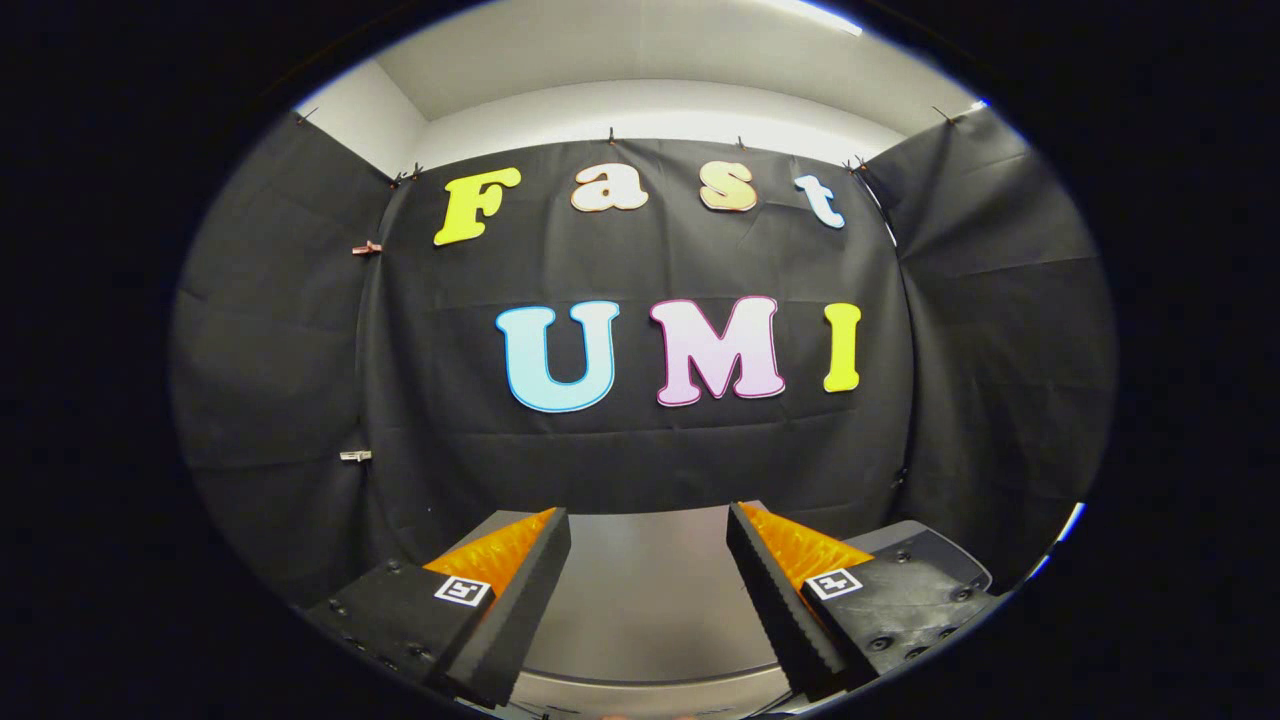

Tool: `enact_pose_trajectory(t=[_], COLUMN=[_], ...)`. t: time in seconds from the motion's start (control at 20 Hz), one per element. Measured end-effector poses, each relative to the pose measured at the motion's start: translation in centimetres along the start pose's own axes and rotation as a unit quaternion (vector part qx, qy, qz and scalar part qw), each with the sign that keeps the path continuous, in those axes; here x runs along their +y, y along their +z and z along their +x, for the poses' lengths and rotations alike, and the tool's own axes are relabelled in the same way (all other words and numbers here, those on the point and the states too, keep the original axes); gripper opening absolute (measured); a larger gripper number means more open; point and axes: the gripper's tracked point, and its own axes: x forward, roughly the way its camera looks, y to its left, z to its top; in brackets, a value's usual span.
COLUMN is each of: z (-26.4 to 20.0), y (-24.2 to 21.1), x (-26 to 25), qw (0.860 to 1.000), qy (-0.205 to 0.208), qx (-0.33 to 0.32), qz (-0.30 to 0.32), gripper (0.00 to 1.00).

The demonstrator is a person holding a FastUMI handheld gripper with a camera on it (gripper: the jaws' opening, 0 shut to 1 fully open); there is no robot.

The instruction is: Put the clothes into the washing machine and then close the washing machine lid.

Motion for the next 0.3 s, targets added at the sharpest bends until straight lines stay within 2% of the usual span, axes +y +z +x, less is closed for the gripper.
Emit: enact_pose_trajectory(t=[0.3], z=[-0.06], y=[-0.42], x=[0.45], qw=[1.000], qy=[0.006], qx=[0.002], qz=[-0.010], gripper=[0.98])
